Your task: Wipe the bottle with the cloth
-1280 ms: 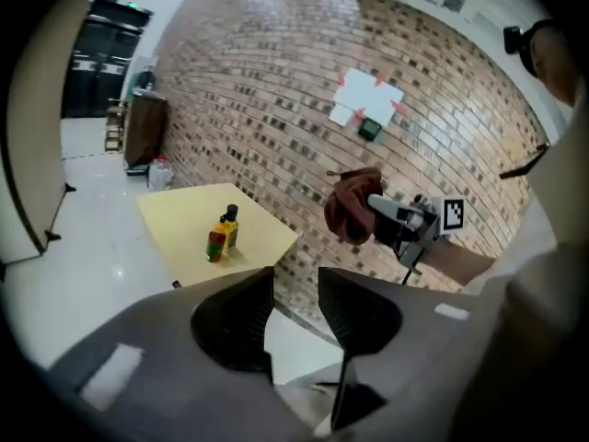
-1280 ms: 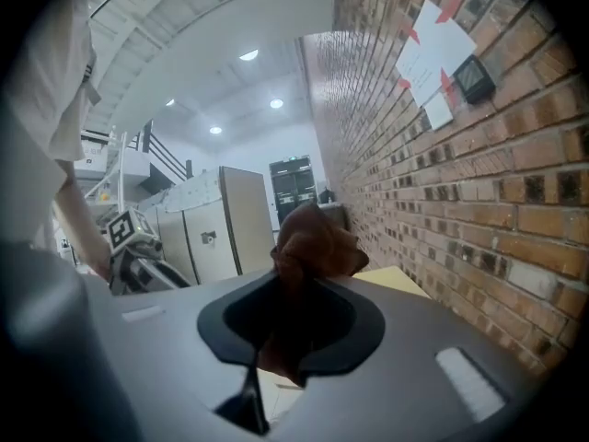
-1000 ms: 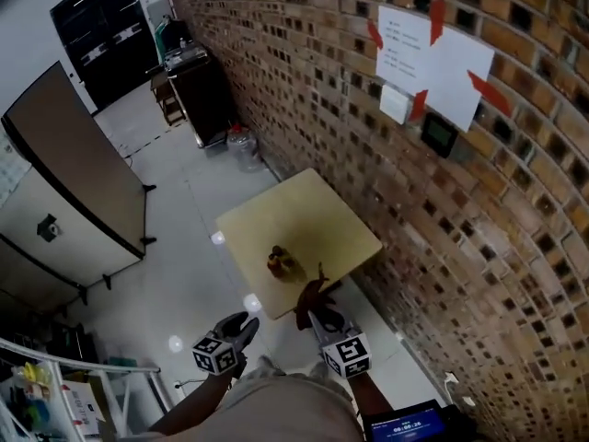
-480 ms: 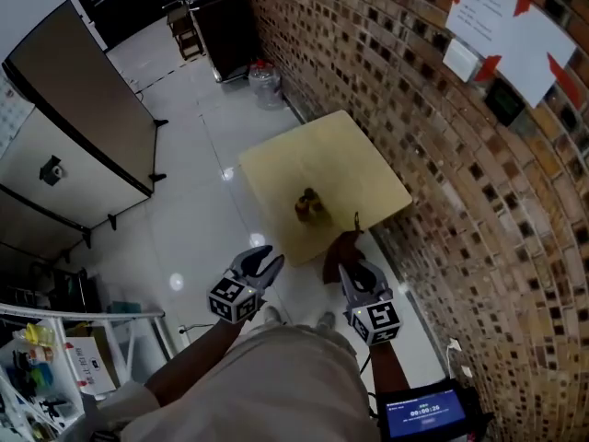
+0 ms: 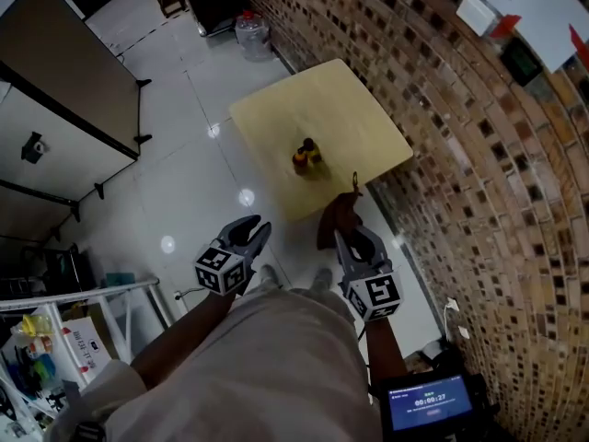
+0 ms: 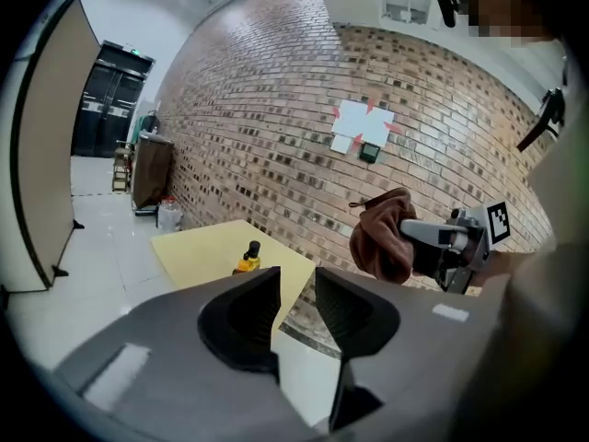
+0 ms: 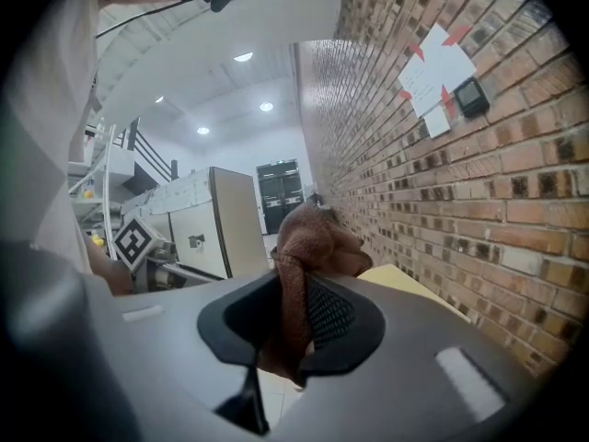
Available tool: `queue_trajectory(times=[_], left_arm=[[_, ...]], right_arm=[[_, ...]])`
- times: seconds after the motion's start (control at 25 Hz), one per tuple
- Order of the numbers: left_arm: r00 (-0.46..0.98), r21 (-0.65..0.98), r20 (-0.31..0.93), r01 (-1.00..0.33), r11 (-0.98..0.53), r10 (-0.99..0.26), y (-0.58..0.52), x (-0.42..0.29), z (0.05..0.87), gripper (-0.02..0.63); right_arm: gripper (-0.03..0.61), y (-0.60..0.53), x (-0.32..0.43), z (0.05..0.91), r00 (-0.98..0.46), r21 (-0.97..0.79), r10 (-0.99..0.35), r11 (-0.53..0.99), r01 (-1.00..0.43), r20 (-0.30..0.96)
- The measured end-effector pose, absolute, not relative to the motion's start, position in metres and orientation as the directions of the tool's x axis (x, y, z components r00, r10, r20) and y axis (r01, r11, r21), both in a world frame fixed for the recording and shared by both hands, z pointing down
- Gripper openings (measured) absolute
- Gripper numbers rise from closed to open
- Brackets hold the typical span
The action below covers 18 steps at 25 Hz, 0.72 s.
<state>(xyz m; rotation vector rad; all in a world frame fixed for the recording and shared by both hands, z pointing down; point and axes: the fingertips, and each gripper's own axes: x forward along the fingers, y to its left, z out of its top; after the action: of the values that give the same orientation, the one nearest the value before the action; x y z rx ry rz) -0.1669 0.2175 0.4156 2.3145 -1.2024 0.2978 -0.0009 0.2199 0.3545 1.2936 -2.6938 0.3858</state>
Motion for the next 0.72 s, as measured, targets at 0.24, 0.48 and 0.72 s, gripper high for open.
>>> queue_trajectory(times=[0.24,0.48,0.72], left_arm=[[0.605,0.339,0.425,-0.796,-0.501,-0.674,0.224,-0.156,0.421,0.127],[0.610,0.346,0.429,-0.792,-0.503,-0.666,0.225,-0.152,0.425,0.124],[0.600,0.341,0.420,-0.800,-0.494,-0.681,0.217,-0.156,0.421,0.121]], right_arm=[[0.067,0.235,-0.002,0.367,-0.622,-0.184,-0.741,0.594,-0.783,0.254],[0.066,0.240,0.004,0.381,-0.613,-0.209,-0.737,0.576,-0.790,0.285],[0.066,0.232,0.009,0.378,-0.606,-0.197,-0.752,0.573,-0.795,0.259]])
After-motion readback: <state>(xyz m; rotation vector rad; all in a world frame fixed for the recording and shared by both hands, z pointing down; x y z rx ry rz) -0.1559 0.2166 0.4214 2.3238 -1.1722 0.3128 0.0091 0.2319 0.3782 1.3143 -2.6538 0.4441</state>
